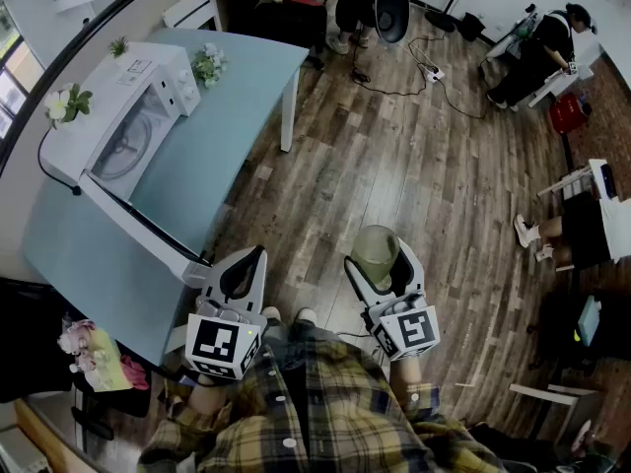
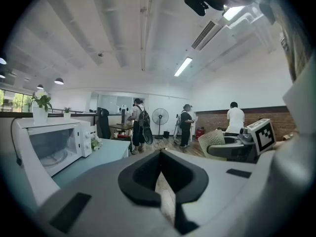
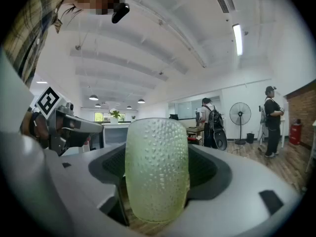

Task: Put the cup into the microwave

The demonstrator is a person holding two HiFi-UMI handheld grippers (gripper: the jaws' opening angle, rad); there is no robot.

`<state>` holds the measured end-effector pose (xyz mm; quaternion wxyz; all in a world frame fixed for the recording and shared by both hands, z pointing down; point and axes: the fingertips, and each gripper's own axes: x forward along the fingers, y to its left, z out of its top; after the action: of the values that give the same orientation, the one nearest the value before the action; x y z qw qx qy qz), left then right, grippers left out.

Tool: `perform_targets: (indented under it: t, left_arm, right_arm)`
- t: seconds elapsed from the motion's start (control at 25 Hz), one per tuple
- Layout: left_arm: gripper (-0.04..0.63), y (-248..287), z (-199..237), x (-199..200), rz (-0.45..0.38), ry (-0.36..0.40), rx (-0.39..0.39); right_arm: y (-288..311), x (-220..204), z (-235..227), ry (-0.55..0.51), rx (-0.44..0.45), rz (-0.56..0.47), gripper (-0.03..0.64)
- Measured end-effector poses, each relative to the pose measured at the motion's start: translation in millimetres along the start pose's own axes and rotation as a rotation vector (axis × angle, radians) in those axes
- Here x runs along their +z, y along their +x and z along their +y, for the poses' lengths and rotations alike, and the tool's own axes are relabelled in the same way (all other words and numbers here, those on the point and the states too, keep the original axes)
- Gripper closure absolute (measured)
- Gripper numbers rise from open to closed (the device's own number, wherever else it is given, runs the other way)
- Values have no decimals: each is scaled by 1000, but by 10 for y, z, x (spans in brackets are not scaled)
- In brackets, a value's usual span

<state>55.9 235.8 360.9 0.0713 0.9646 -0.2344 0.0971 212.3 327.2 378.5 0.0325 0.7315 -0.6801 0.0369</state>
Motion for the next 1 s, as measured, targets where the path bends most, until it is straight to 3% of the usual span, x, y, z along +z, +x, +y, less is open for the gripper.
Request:
perform_targets:
  t: [0.48,1.0]
  left_arm:
    - [603,51,-388,-22,-7,6,33]
    - [603,211,-329,-144,16,-17,88]
  right_arm:
    - [-371,-38,-246,46,34,-26,249]
    - [-331,-263,-445,121,50,11,249]
